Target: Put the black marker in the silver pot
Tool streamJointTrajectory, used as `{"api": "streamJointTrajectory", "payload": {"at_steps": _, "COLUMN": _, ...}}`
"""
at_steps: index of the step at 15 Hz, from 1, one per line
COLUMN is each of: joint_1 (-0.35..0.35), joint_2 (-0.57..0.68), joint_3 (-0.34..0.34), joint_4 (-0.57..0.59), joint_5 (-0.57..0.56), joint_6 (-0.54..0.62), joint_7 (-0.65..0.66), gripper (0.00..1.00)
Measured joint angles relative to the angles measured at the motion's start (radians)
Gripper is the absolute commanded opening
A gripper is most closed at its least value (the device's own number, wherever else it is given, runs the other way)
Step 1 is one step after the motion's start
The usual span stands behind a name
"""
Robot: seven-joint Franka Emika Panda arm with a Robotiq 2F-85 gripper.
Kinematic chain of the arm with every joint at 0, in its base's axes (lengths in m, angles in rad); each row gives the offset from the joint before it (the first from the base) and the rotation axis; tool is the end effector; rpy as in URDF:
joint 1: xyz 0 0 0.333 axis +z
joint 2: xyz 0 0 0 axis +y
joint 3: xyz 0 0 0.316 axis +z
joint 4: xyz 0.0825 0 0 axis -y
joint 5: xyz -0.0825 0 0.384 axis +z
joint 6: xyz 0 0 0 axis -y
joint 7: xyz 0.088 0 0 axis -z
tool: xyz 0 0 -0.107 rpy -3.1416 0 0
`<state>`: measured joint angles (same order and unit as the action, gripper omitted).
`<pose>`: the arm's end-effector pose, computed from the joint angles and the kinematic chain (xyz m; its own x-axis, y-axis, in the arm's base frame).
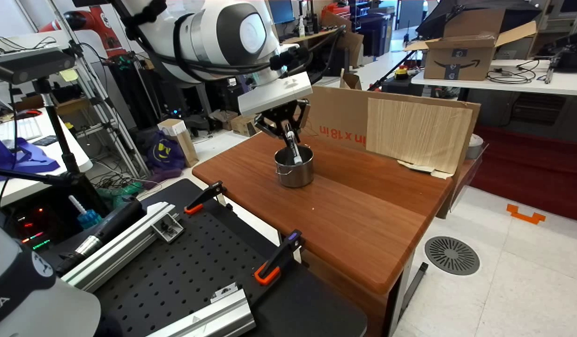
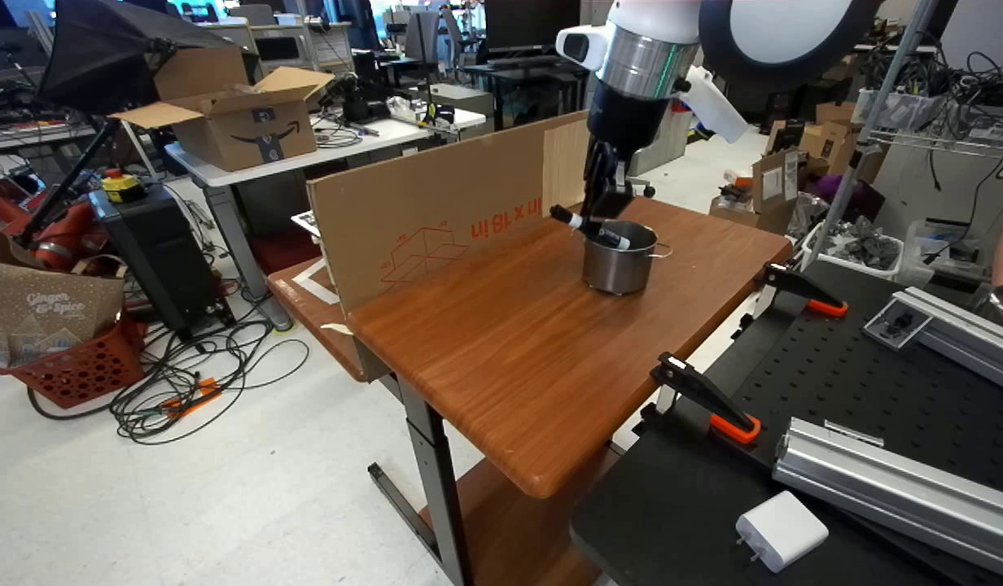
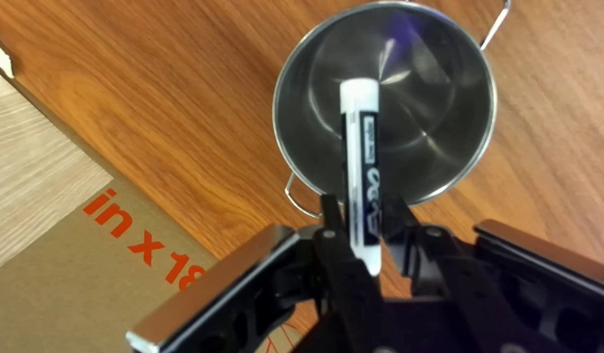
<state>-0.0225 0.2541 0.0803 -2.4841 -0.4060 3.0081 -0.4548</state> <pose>0.4914 0.0584 0.2163 0.5971 0.7863 0.1587 0.7522 -0.6176 0.2299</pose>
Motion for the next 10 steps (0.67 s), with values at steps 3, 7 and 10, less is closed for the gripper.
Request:
{"api": "streamJointTrajectory", "payload": {"at_steps": 3, "joint_1": 0.0, "joint_2": 0.0, "joint_3": 0.0, "joint_4": 0.0, "joint_5": 0.0, "joint_6": 0.0, "joint_7": -0.003, "gripper": 0.8}}
{"api": "streamJointTrajectory", "payload": {"at_steps": 7, "joint_1": 0.0, "joint_2": 0.0, "joint_3": 0.0, "joint_4": 0.0, "joint_5": 0.0, "joint_6": 0.0, "joint_7": -0.007, "gripper": 1.0}}
{"api": "streamJointTrajectory", "payload": {"at_steps": 10, "joint_1": 0.0, "joint_2": 0.0, "joint_3": 0.0, "joint_4": 0.001, "joint_5": 0.0, "joint_6": 0.0, "joint_7": -0.011, "gripper": 1.0}}
